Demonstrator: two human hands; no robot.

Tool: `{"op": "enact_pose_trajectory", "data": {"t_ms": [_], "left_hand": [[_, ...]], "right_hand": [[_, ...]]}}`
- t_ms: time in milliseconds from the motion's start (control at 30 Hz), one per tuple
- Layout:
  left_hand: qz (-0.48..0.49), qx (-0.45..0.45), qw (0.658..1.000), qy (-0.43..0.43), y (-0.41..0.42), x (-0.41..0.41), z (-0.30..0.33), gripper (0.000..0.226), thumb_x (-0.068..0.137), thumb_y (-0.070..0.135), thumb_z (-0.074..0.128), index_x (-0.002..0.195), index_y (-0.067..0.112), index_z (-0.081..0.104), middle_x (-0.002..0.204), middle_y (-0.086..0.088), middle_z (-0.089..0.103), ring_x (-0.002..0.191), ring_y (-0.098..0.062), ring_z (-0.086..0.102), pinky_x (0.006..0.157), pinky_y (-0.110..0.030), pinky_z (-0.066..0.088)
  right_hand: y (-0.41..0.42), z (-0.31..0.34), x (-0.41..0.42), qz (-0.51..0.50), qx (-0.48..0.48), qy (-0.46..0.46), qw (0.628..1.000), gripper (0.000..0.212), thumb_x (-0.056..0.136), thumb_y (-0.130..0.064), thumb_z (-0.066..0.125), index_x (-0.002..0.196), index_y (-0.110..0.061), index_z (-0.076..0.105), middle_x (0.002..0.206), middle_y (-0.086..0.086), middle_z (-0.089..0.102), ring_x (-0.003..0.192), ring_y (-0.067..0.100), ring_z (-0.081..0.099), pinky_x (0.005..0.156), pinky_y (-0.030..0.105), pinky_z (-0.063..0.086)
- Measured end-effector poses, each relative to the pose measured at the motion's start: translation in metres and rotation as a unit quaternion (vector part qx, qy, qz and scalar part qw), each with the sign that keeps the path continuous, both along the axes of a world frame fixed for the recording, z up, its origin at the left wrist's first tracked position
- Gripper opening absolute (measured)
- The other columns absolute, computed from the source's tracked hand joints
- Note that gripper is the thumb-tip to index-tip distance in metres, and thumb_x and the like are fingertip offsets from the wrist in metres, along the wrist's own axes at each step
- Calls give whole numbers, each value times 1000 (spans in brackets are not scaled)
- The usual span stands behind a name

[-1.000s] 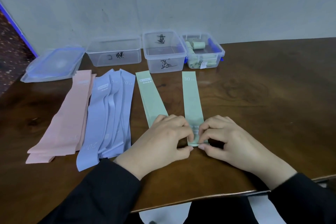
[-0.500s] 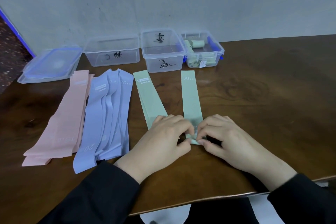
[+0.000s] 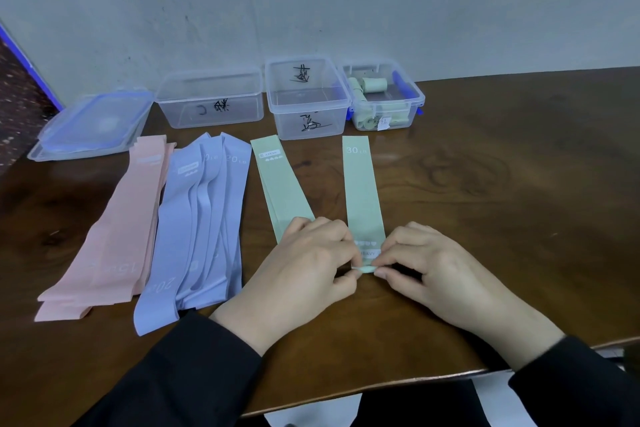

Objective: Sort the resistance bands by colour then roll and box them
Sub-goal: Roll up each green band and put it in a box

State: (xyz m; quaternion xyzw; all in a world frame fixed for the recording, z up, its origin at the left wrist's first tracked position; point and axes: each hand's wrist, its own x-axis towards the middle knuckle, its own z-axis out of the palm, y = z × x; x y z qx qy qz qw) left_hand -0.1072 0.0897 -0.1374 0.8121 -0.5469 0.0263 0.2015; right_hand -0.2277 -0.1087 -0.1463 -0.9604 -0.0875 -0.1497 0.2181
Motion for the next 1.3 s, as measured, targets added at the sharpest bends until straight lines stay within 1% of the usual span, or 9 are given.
{"op": "enact_pose_trajectory", "data": {"t_ms": [133, 367, 467, 533, 700, 833, 1000, 1100, 1300], "left_hand": [[6, 2, 1000, -6, -1, -2, 2, 19, 101, 38, 52, 100, 31, 70, 102, 17, 55, 100, -5, 46, 98, -25, 34], [31, -7, 999, -13, -4, -3, -1, 17, 102, 34, 51, 103, 30, 68, 103, 15, 56, 99, -5, 49, 97, -28, 39], [42, -23, 999, -14, -5, -2, -1, 10, 100, 31, 55, 99, 30, 65, 102, 15, 56, 97, -5, 49, 95, -28, 40], [43, -20, 999, -14, -4, -1, -1, 12, 100, 32, 55, 99, 31, 66, 102, 16, 56, 98, -4, 48, 95, -28, 40], [45, -8, 999, -23, -3, -2, -1, 17, 95, 45, 58, 106, 33, 65, 108, 18, 56, 101, -3, 47, 96, -24, 36], [42, -5, 999, -22, -4, -1, -1, 14, 93, 43, 63, 103, 33, 66, 104, 17, 56, 99, -3, 48, 95, -27, 38], [43, -1, 999, -8, -3, -2, 0, 19, 98, 43, 55, 108, 33, 68, 108, 17, 56, 102, -4, 47, 98, -25, 35], [42, -1, 999, 0, -3, -1, 0, 23, 101, 42, 50, 112, 34, 69, 109, 17, 55, 103, -2, 45, 99, -21, 28], [62, -11, 998, -3, -3, -1, -1, 25, 101, 44, 51, 113, 36, 71, 107, 16, 58, 100, -3, 47, 93, -21, 26]], "right_hand": [[1, 2, 0, -11, 6, 1, 1000, 11, 96, -35, 65, 99, -28, 73, 95, -20, 62, 92, 9, 58, 84, 31, 50], [1, 1, 0, -44, 7, -14, 999, 21, 96, -39, 62, 102, -28, 79, 95, -21, 58, 92, 8, 56, 74, 25, 51], [-1, 0, 0, -40, 1, -4, 999, 27, 94, -45, 62, 107, -27, 78, 100, -21, 57, 93, 7, 55, 75, 25, 52], [-2, -1, 1, -42, -5, -3, 999, 29, 93, -47, 61, 108, -27, 77, 103, -21, 57, 94, 6, 54, 76, 25, 53], [0, -1, 2, -43, -14, -7, 999, 26, 97, -40, 58, 110, -26, 76, 105, -21, 57, 95, 6, 54, 75, 26, 53], [0, 0, 1, -29, -13, -8, 999, 24, 99, -37, 58, 109, -27, 77, 102, -19, 57, 92, 8, 54, 78, 26, 51], [-2, -1, 3, -33, -6, 2, 999, 26, 101, -39, 56, 113, -28, 76, 101, -20, 57, 91, 8, 55, 81, 31, 50], [-1, -1, 3, -37, 0, 4, 999, 27, 101, -43, 54, 113, -30, 74, 103, -22, 59, 94, 6, 57, 85, 33, 49], [-4, 0, 5, -60, 35, 25, 997, 37, 91, -54, 57, 115, -31, 75, 104, -24, 57, 102, 7, 55, 89, 28, 50]]}}
